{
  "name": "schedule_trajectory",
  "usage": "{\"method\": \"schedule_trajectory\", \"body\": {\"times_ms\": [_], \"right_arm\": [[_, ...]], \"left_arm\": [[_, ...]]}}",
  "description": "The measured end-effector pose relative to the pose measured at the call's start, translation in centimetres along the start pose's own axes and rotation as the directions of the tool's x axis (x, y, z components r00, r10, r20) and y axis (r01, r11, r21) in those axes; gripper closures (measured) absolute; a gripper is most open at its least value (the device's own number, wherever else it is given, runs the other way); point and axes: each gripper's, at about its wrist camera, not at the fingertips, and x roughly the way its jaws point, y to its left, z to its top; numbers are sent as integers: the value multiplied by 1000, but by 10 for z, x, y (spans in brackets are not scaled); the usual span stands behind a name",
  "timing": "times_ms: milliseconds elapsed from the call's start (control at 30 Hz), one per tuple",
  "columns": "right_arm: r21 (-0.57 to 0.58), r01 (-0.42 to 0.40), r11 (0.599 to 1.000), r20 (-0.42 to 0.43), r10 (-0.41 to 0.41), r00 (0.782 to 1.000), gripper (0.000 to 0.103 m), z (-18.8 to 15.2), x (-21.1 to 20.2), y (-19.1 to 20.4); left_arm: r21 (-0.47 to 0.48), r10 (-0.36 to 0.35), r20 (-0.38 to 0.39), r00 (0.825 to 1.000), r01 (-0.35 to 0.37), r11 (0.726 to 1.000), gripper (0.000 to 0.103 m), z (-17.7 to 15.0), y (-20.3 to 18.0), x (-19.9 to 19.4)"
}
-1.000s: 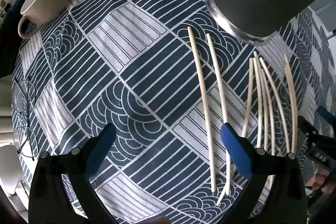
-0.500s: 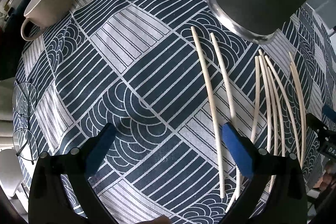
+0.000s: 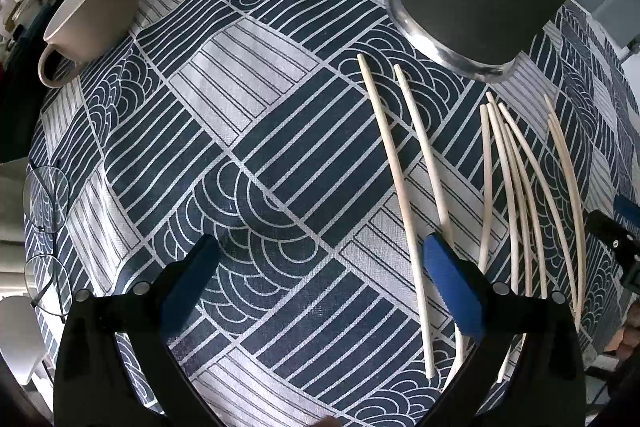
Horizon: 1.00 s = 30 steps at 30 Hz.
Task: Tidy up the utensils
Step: 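Lower both grippers toward the wooden sticks beside the black holder, then grasp one wooden stick with the right gripper while the left gripper grasps another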
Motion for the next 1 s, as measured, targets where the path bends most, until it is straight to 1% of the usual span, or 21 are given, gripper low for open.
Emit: {"method": "schedule_trajectory", "body": {"times_ms": [67,167,300,367,433,467,567,667,733,800,900,967,1000], "right_arm": [[-23,19,1000,-4,-19,1000,8,0,2,3],[-53,23,998,11,-23,1000,8,1,2,5],[-46,20,999,1,-20,1000,8,3,3,0],[-57,64,996,-5,-64,998,8,4,3,-2],[-60,59,996,-8,-59,998,8,0,3,-7],[-56,63,996,-27,-65,998,7,-1,6,-7],[-53,72,996,-28,-74,997,8,-2,7,-6],[-48,75,996,-67,-78,995,8,2,11,-2],[-63,64,996,-96,-69,993,6,12,15,-1],[-81,59,995,-110,-68,992,6,14,16,0],[-110,51,993,-140,-66,988,6,19,19,2],[-123,47,991,-148,-65,987,7,27,22,-3],[-128,46,991,-151,-65,986,7,28,23,-2]], "left_arm": [[0,0,3,1000,0,1000,4,2,-1,2],[1,0,11,1000,0,1000,4,-1,0,0],[0,2,13,1000,-2,1000,4,-4,-1,-1],[0,3,13,1000,-3,1000,4,-6,-1,-1],[-1,3,15,1000,-3,1000,4,-7,-1,-2],[-1,2,14,1000,-2,1000,4,-7,-1,-2],[-1,3,1,1000,-3,1000,4,-8,1,-2],[-6,3,-33,999,-3,1000,4,-6,2,-2],[-4,1,-54,999,-1,1000,4,-4,3,-2],[2,-2,-62,998,2,1000,4,-3,5,-2],[14,-6,-65,998,7,1000,8,-2,9,-5],[17,-8,-67,998,10,1000,12,-1,12,-6],[19,-10,-71,997,12,1000,17,-1,14,-8]]}}
